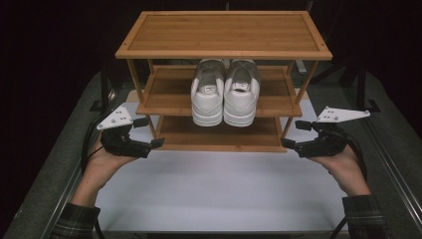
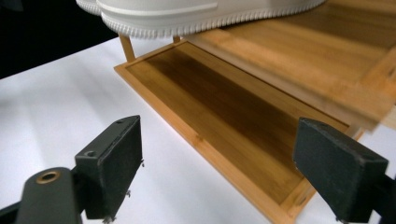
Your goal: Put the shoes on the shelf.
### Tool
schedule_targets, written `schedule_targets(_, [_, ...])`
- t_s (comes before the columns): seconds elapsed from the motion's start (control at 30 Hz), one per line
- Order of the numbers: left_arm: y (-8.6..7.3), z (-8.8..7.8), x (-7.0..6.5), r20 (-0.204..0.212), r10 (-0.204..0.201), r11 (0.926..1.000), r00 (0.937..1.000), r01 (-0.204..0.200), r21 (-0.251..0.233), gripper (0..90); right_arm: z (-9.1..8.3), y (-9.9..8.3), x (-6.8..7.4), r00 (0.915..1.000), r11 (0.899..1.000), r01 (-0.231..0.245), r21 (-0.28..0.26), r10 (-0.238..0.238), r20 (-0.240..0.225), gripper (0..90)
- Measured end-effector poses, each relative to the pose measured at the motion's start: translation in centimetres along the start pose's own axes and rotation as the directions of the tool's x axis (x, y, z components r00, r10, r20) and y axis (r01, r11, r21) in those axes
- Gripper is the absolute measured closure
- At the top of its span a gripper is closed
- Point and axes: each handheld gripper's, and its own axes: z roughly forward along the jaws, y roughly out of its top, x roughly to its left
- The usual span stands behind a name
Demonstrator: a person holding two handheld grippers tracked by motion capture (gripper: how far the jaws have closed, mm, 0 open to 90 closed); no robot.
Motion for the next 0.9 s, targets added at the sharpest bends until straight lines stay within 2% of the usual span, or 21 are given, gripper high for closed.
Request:
schedule_targets(0.2, [-1.8, -0.9, -0.4, -0.039, 0.027, 0.9985, 0.9989, -0.025, 0.048, 14.5, -0.8, -2.0, 0.2, 0.9992, 1.000, -0.011, -0.005, 0.011, 0.038, 13.4])
schedule_targets(0.33, [-3.7, -1.4, -0.6, -0.057, 0.014, 0.9978, 0.9983, -0.010, 0.066, 14.2, -1.4, -3.8, 0.2, 0.9978, 1.000, -0.024, 0.000, 0.024, 0.062, 12.9])
schedule_targets(0.4, [-4.8, -1.6, -0.7, -0.062, -0.005, 0.9982, 0.9981, 0.009, 0.059, 14.2, -1.6, -4.7, 0.0, 0.9972, 1.000, -0.027, 0.001, 0.027, 0.069, 12.9])
schedule_targets(0.57, [-7.1, -2.1, -0.8, -0.082, -0.024, 0.9975, 0.9963, 0.029, 0.065, 13.4, -2.0, -6.7, -0.1, 0.9945, 0.999, -0.044, 0.021, 0.042, 0.096, 12.5])
schedule_targets(0.9, [-11.9, -2.1, -0.7, -0.119, -0.059, 0.9874, 0.9911, 0.075, 0.139, 9.2, -1.5, -10.7, -0.1, 0.9867, 0.991, -0.097, 0.092, 0.084, 0.139, 10.7])
